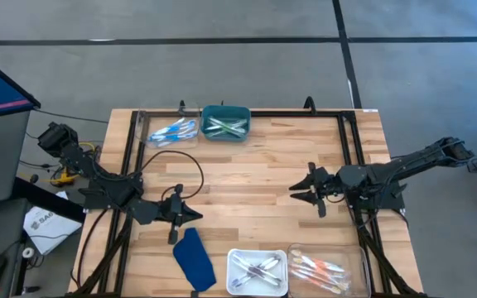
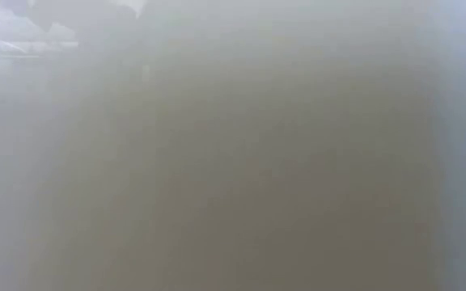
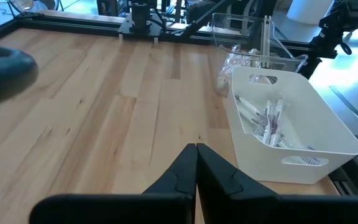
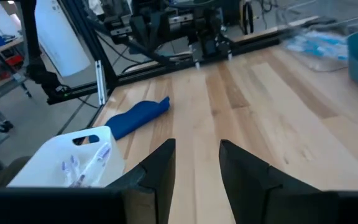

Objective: Pick & Place Toothbrushes
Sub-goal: Return to Home Position

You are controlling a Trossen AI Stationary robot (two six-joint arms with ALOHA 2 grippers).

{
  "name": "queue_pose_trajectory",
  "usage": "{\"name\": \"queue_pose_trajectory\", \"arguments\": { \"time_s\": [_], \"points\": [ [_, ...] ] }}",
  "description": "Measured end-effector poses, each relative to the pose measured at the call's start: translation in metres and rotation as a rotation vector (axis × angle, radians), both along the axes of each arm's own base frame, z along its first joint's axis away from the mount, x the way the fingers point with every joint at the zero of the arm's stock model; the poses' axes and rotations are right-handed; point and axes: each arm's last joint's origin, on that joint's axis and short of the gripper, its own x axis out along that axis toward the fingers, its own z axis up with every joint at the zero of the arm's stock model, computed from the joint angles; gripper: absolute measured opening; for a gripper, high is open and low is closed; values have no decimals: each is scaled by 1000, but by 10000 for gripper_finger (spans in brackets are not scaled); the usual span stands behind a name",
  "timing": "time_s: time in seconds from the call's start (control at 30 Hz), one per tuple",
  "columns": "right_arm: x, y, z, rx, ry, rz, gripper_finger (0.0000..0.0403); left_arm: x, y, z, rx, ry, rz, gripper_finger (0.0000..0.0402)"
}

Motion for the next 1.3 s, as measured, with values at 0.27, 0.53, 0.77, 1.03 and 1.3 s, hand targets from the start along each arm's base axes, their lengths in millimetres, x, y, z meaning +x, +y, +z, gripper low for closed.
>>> {"name": "queue_pose_trajectory", "arguments": {
  "time_s": [0.27,0.53,0.77,1.03,1.3],
  "points": [
    [-12,-10,-10,-29,-34,-37,118,0,0,0,0,1,-2,0],
    [-21,-18,-12,-74,-86,-72,118,0,0,0,1,2,-2,0],
    [-33,-22,-16,-84,-154,-89,118,0,0,0,2,1,2,0],
    [-45,-24,-28,-75,-223,-88,118,0,0,0,5,1,0,0],
    [-53,-25,-28,-86,-243,-87,118,-2,2,-6,20,10,-3,0]
  ]
}}
